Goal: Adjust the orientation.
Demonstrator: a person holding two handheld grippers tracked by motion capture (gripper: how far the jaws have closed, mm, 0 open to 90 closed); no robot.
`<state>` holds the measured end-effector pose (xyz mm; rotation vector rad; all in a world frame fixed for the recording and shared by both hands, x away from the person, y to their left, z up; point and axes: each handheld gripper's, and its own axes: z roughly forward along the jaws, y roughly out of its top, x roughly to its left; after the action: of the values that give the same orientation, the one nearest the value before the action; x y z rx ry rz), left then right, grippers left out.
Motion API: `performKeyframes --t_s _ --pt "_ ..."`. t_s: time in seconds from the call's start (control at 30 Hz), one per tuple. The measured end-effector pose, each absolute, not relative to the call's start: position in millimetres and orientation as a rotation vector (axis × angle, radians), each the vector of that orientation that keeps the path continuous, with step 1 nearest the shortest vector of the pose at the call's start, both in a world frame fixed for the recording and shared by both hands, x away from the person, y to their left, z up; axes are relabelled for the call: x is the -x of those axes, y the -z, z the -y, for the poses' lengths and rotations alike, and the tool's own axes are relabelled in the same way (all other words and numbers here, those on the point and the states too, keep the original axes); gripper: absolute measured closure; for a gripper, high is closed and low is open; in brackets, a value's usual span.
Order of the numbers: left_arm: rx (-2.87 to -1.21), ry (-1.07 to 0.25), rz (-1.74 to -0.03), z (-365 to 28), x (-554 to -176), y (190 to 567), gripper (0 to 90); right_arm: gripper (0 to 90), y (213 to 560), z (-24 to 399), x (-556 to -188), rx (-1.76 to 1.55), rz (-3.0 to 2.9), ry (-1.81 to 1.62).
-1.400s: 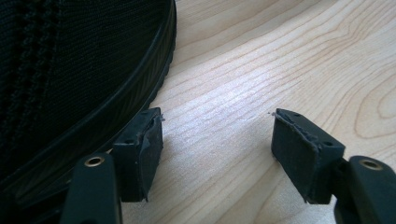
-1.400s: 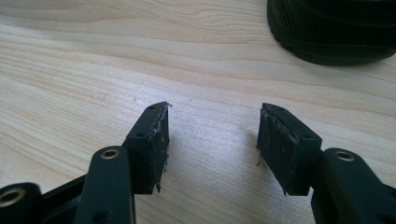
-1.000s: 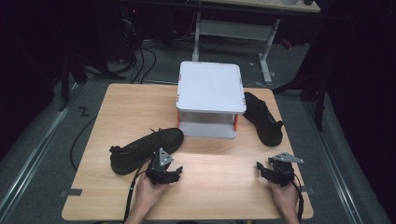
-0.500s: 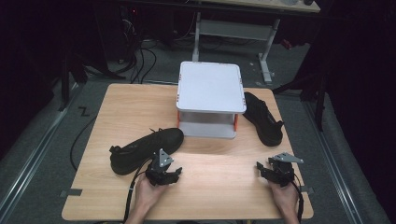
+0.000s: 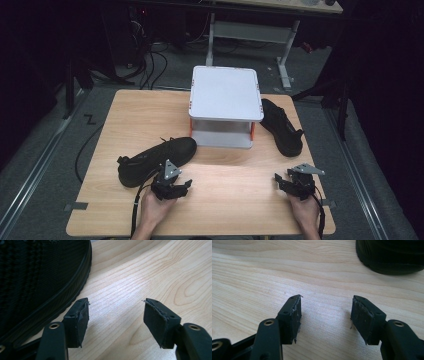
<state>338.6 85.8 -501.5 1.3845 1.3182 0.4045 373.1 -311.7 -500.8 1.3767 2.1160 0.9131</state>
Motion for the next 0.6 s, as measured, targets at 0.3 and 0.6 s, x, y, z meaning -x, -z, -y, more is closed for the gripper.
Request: performKeyframes --t_s 0.3,0.6 --pt "-1.358 -0.393 -1.302 -94 -331 489 37.8 41.6 501 312 -373 -1.377 -2.116 -0.913" --pt "-1.340 -0.393 -1.280 -106 -318 469 37.5 41.6 501 312 -373 -1.376 -2.116 -0.913"
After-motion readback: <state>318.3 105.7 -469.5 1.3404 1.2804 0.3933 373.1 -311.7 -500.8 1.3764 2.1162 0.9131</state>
